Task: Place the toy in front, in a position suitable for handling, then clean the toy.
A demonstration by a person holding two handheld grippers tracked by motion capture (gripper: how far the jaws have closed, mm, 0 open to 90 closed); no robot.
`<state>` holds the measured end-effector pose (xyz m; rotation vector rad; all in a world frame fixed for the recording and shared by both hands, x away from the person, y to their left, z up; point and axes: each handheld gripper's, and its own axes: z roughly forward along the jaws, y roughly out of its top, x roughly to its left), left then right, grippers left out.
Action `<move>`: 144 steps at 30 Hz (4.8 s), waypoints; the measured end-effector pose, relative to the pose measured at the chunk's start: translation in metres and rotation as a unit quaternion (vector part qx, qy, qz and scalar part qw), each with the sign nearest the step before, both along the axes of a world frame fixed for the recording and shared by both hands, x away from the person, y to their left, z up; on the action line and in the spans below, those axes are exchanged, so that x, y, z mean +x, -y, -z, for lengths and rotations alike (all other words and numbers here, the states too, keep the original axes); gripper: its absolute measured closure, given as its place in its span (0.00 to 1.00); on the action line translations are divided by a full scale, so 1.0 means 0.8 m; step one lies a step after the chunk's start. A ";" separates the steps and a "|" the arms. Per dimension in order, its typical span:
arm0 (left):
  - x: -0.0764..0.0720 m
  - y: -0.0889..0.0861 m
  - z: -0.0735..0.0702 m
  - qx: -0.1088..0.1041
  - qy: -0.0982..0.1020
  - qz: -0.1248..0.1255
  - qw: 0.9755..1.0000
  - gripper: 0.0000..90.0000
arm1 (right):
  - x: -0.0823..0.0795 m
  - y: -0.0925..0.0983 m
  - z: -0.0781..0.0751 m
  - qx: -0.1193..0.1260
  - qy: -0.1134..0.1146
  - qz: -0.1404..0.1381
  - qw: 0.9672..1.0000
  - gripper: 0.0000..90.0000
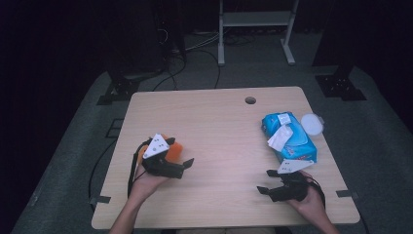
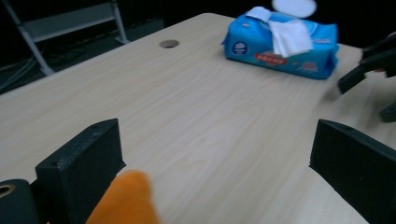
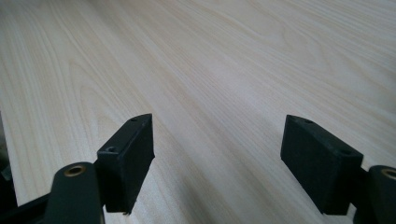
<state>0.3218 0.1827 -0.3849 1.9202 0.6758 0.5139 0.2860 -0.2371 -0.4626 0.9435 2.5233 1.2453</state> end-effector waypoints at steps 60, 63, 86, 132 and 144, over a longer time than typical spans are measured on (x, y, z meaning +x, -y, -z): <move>0.010 0.087 0.019 -0.028 -0.049 0.130 0.990 0.28 | 0.003 0.029 -0.012 0.014 0.020 0.027 0.999 0.27; 0.001 0.119 0.044 -0.009 -0.063 0.167 0.984 0.28 | 0.004 0.043 -0.010 0.022 0.013 0.039 0.999 0.28; -0.012 0.114 0.027 0.002 -0.038 0.184 0.982 0.05 | 0.030 0.045 -0.060 0.029 0.099 0.084 0.991 0.28; -0.007 0.087 0.066 0.022 -0.079 0.185 0.979 0.21 | 0.114 0.091 -0.084 0.045 0.025 0.148 0.988 0.97; -0.006 0.087 0.069 0.024 -0.081 0.187 0.979 0.20 | 0.038 0.026 -0.122 0.069 0.057 0.017 0.996 0.97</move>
